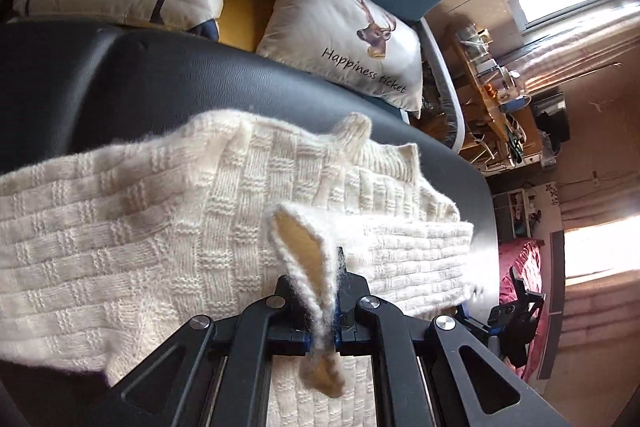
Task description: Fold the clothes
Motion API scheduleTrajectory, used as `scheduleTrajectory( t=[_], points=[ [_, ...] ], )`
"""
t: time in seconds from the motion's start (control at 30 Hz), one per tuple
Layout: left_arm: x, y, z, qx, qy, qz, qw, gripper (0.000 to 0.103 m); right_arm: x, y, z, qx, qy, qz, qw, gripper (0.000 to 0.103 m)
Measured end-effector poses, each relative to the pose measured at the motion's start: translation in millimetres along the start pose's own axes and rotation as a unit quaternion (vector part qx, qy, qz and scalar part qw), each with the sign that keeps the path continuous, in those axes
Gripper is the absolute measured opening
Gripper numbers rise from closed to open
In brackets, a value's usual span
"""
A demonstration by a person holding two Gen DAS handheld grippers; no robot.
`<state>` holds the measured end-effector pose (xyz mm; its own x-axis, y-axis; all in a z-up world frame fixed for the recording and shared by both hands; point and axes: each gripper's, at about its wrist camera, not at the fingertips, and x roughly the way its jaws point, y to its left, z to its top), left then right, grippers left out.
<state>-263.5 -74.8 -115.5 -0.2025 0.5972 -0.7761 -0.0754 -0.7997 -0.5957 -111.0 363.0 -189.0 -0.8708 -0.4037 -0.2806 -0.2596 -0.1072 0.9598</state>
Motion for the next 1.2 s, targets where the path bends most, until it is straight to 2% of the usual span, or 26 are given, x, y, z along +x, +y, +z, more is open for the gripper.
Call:
scheduleTrajectory(
  t=[0.1,0.2,0.23,0.37,0.4,0.43,0.47,0.5,0.53,0.6,0.67,0.73,0.83,0.87,0.93,1.07,1.2],
  points=[
    [13,18,-4,-0.026,0.016,-0.012,0.9995,0.008,4,6,-1,-0.025,0.012,-0.03,0.999,0.094],
    [14,37,-4,-0.082,0.039,-0.058,0.9942,0.012,4,6,-5,-0.045,0.026,-0.052,0.997,0.094],
    [11,39,-4,-0.08,0.036,-0.053,0.9947,0.016,5,6,-5,-0.049,0.03,-0.058,0.997,0.094],
    [0,43,-6,-0.062,0.025,-0.023,0.9975,0.017,8,9,-7,-0.073,0.036,-0.08,0.993,0.094],
    [-1,41,-7,-0.048,0.022,0.0,0.9986,0.016,9,11,-8,-0.082,0.037,-0.088,0.992,0.094],
    [-1,39,-8,-0.026,0.014,0.048,0.9984,0.014,11,12,-9,-0.093,0.04,-0.095,0.99,0.094],
    [0,37,-10,-0.003,0.007,0.097,0.9952,0.014,13,13,-10,-0.103,0.047,-0.104,0.988,0.094],
    [3,35,-12,0.018,0.005,0.156,0.9875,0.014,15,14,-11,-0.112,0.058,-0.115,0.985,0.093],
    [5,36,-13,0.028,0.004,0.166,0.9857,0.014,16,16,-12,-0.117,0.069,-0.123,0.983,0.092],
    [-4,42,-13,0.001,-0.003,0.141,0.99,0.014,13,20,-13,-0.129,0.091,-0.135,0.978,0.092],
    [-21,46,-15,-0.023,-0.029,0.106,0.9937,0.014,3,24,-12,-0.146,0.111,-0.143,0.973,0.092],
    [-41,37,-21,-0.011,-0.063,0.082,0.9945,0.014,-13,28,-11,-0.163,0.124,-0.145,0.968,0.092],
    [-51,15,-29,0.019,-0.082,0.047,0.9954,0.021,-42,39,-4,-0.183,0.118,-0.127,0.968,0.092],
    [-49,8,-30,0.026,-0.08,0.044,0.9955,0.025,-49,44,-1,-0.185,0.111,-0.113,0.97,0.092],
    [-36,-1,-31,0.033,-0.069,0.044,0.9961,0.025,-52,53,2,-0.186,0.103,-0.091,0.973,0.092],
    [-7,-13,-30,0.033,-0.05,0.045,0.9972,0.025,-21,58,-5,-0.185,0.13,-0.092,0.97,0.092],
    [11,-6,-29,0.025,-0.048,0.063,0.9966,0.025,20,39,-12,-0.148,0.156,-0.085,0.973,0.092]
  ],
)
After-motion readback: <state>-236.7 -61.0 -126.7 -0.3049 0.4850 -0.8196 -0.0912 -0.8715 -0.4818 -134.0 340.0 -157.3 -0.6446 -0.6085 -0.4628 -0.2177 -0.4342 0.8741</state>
